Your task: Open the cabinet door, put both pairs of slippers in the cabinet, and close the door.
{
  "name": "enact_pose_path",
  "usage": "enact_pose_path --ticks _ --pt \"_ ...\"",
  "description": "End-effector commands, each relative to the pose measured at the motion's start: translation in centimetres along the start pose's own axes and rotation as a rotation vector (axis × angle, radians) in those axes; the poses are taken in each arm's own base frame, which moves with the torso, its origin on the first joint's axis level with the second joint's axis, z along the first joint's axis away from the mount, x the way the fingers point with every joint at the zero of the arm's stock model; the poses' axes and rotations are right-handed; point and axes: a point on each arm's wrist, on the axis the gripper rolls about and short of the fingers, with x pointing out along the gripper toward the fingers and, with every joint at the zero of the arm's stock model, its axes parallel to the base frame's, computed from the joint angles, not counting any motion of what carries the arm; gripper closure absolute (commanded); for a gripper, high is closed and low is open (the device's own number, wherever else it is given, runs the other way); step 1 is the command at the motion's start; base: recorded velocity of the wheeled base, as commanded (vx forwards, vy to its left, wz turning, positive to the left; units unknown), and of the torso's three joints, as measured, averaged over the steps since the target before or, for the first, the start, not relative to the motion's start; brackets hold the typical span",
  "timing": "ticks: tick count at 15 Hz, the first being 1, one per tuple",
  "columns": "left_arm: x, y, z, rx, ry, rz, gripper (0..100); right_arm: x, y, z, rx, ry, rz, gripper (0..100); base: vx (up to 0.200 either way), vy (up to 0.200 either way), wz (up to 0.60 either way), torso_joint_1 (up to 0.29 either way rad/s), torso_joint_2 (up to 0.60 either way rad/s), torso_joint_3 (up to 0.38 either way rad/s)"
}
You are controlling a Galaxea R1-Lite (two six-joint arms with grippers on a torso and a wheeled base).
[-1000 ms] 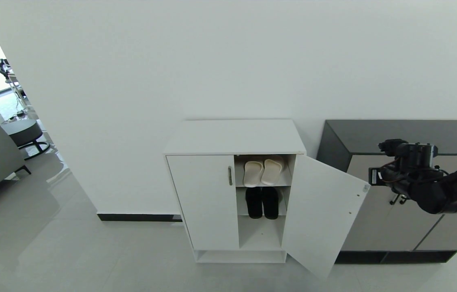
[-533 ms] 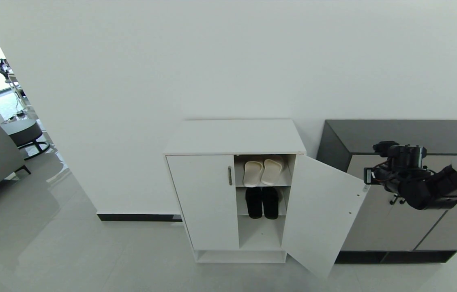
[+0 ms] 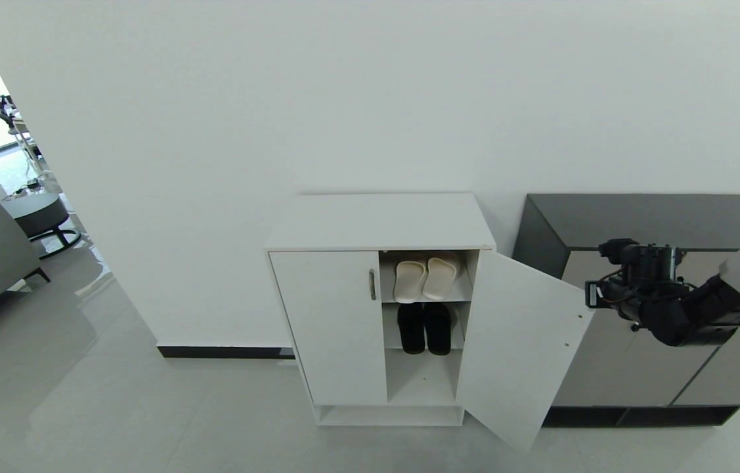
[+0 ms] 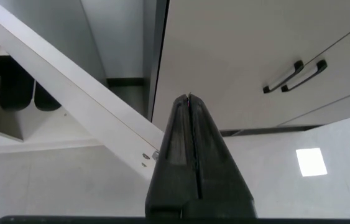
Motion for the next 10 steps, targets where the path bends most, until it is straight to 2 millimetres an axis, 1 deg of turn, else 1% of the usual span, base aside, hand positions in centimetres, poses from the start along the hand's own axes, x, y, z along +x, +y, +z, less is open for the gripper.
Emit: enact_pose_path --ticks 1,5,7,9,10 --pt "0.0 0.0 0.0 0.0 0.001 0.0 100 0.2 0.0 -0.3 0.0 0.007 0.0 100 0.0 0.0 0.0 0.0 0.0 0.0" --pt "0.0 0.0 0.0 -0.002 0.001 0.0 100 0.3 0.2 -0.8 -0.005 0.02 0.004 100 0.0 0.0 0.0 0.0 0.0 0.0" --pt "0.0 0.0 0.0 -0.002 0.001 0.0 100 0.0 0.5 -1.0 -0.011 0.028 0.012 100 0.0 0.0 0.0 0.0 0.0 0.0" --pt "0.0 0.0 0.0 -0.001 -0.001 0.0 100 -1.7 1.7 -0.6 -0.026 0.03 0.049 100 0.0 0.0 0.0 0.0 0.0 0.0" --pt "0.0 0.0 0.0 -0.002 0.001 0.0 100 -3.4 2.8 0.1 -0.036 0.02 0.098 100 0.0 0.0 0.0 0.0 0.0 0.0"
